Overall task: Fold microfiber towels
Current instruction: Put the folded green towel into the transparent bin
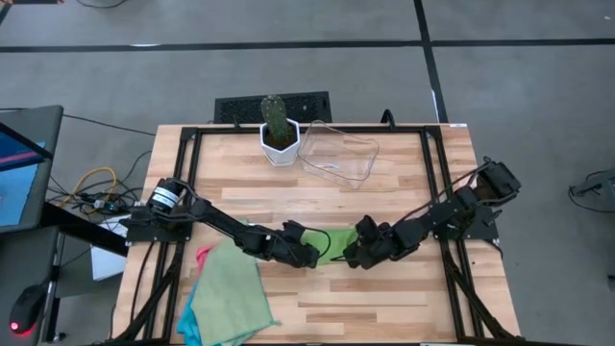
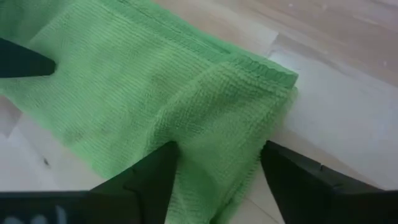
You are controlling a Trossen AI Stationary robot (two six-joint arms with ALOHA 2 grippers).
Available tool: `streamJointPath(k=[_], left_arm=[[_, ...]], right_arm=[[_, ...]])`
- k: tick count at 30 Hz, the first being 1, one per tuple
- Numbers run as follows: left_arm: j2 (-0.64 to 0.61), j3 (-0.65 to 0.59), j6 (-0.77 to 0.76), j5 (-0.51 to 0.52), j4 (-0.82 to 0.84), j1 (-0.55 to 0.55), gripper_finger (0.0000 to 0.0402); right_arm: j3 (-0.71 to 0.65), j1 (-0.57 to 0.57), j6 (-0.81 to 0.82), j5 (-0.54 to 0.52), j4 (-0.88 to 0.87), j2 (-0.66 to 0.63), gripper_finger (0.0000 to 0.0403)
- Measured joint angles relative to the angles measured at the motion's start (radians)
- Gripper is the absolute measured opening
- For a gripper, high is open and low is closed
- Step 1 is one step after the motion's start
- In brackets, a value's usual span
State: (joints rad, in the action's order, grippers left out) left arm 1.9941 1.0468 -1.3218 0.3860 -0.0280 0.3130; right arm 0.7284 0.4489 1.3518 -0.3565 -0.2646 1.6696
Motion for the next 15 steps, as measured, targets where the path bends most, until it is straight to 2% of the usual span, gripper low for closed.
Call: streamJointPath(k=[4,11,13,15], left_arm=[[0.001,-0.001,0.034,0.002,0.006,0.0,0.0133],[0.003,-0.002,0.113,0.022,0.004,-0.006,0.0061],[0.003,-0.002,0.148,0.014,0.002,-0.014,0.0029],[-0.001,-0.003,0.184,0.002,-0.009,-0.022,0.0011]], right_arm=[[0.0,0.004,0.001,0.001,-0.001,0.008,0.0188],[-0.003,0.004,-0.046,0.006,0.052,0.02,0.0039],[-0.003,0.0,-0.079,0.007,0.079,0.018,0.0018],[-0.005,-0.001,-0.102,0.012,0.089,0.004,0.002]])
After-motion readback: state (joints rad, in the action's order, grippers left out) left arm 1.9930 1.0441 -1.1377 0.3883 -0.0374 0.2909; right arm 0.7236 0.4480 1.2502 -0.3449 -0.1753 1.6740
